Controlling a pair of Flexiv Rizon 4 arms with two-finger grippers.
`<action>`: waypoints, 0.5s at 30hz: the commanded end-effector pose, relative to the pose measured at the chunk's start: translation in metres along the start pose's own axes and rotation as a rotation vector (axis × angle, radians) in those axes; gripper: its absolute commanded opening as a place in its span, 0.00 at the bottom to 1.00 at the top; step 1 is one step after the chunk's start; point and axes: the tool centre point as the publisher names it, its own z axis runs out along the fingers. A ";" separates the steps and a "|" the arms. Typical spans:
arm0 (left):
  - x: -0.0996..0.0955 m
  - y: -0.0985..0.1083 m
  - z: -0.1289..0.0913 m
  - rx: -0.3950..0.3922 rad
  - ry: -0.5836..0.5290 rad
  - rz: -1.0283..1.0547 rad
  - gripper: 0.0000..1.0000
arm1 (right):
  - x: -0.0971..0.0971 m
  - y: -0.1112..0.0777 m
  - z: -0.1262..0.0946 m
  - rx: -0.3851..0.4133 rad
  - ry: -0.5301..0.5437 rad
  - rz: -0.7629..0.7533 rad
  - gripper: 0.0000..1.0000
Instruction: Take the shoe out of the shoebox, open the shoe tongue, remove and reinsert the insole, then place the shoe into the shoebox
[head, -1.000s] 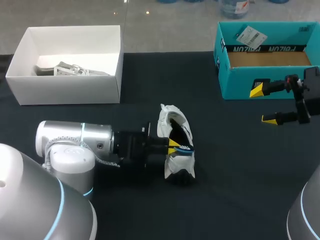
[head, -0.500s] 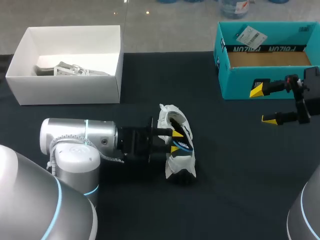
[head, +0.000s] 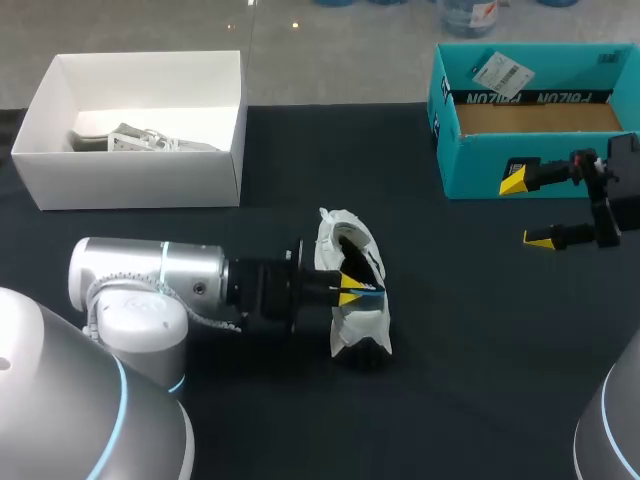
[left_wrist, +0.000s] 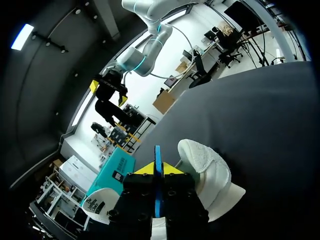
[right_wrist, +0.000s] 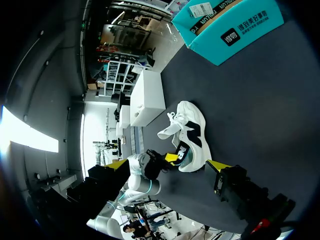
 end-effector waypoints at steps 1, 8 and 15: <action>0.003 0.004 0.006 -0.005 0.015 0.004 0.00 | 0.000 -0.001 0.001 -0.001 -0.003 0.002 1.00; 0.006 0.017 0.013 -0.037 0.016 0.027 0.00 | 0.000 -0.001 0.001 -0.001 -0.003 0.002 1.00; 0.003 0.028 0.014 -0.077 0.018 0.023 0.00 | 0.000 -0.001 0.001 -0.001 -0.003 0.002 1.00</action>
